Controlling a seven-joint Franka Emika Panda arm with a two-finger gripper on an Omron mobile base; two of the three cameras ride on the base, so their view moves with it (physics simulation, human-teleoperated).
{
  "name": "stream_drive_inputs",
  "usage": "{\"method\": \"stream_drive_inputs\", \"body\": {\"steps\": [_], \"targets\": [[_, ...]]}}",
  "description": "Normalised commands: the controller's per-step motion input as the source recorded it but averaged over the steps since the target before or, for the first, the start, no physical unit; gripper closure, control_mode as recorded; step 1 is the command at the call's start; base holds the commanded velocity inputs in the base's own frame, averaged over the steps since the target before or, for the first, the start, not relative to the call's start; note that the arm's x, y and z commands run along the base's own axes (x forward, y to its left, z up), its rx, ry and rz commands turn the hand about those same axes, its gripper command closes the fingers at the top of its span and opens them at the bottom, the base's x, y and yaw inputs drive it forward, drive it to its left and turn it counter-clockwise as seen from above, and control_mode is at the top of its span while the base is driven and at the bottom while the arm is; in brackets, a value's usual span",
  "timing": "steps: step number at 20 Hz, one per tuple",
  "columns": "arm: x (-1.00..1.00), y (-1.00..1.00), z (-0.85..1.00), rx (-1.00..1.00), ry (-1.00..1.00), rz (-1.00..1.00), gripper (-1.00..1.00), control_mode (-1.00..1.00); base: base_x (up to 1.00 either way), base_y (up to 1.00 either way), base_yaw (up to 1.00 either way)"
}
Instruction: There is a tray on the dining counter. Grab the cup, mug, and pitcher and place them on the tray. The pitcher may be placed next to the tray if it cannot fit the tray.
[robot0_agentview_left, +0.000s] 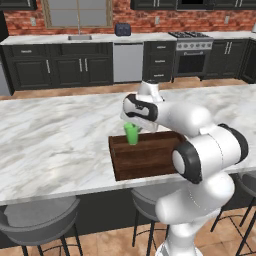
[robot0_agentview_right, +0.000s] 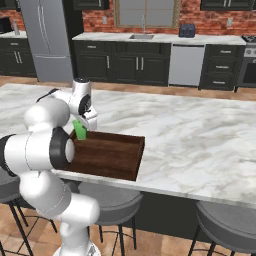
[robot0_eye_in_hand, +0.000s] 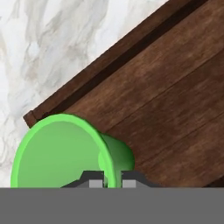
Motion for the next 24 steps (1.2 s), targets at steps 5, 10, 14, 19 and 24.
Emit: {"method": "stream_drive_inputs", "body": {"steps": [5, 10, 14, 19, 24], "targets": [[0.20, 0.05, -0.28, 0.05, 0.00, 0.00, 1.00, -1.00, 0.00, 0.00, 0.00], [0.14, 0.08, -0.26, 0.05, 0.00, 0.00, 1.00, -1.00, 0.00, 0.00, 0.00], [0.09, 0.02, -0.14, 0.06, 0.00, 0.00, 1.00, -1.00, 0.00, 0.00, 0.00], [0.10, 0.03, -0.03, 0.00, 0.00, 0.00, 1.00, -1.00, 0.00, 0.00, 0.00], [0.12, 0.15, -0.12, 0.00, 0.00, 0.00, 1.00, -1.00, 0.00, 0.00, 0.00]]}}
